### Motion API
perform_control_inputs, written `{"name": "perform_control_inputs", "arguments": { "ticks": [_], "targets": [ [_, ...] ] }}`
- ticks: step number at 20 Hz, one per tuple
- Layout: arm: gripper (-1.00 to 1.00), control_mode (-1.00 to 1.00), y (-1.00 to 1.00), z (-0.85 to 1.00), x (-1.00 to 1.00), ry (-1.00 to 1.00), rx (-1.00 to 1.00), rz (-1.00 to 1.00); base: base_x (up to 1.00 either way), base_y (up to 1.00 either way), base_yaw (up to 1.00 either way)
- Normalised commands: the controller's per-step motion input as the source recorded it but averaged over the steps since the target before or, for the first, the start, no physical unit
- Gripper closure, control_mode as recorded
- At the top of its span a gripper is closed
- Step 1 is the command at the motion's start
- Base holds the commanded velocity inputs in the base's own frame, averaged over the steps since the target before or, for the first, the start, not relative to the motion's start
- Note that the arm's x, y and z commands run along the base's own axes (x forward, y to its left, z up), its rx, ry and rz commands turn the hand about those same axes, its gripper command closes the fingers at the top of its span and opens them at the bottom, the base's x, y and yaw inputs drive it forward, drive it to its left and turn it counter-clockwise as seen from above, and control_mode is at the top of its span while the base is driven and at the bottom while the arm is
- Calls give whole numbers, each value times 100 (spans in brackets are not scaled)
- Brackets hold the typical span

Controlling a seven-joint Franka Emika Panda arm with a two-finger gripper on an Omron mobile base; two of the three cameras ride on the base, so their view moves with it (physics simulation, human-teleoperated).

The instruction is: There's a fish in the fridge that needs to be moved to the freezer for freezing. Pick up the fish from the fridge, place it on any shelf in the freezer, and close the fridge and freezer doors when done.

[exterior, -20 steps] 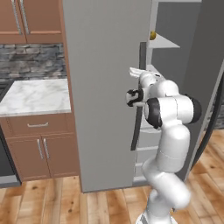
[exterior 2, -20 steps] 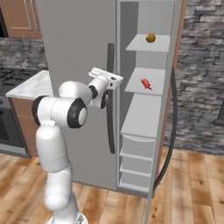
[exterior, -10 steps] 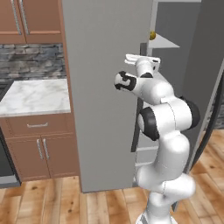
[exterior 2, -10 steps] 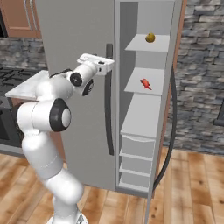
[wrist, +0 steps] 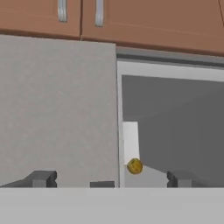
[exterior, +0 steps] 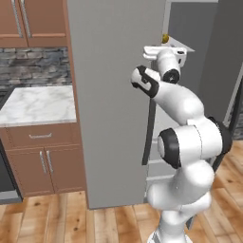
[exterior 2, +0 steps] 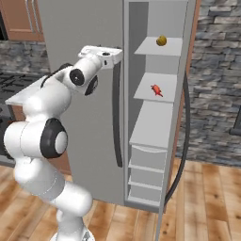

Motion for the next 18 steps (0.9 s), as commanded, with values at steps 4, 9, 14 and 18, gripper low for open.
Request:
{"name": "perform_control_inputs", "arguments": {
  "ticks": [4,9,14,18],
  "targets": [
    [-100,-100,0,9,-95,47,-7,0,0,0,0],
    [-100,-100,0,52,-82,26,-5,5,0,0,0],
    [-100,-100,10,-6,-91,21,0,2,0,0,0],
    [-100,-100,9,-21,-94,11,0,0,0,0,0]
  ]
}}
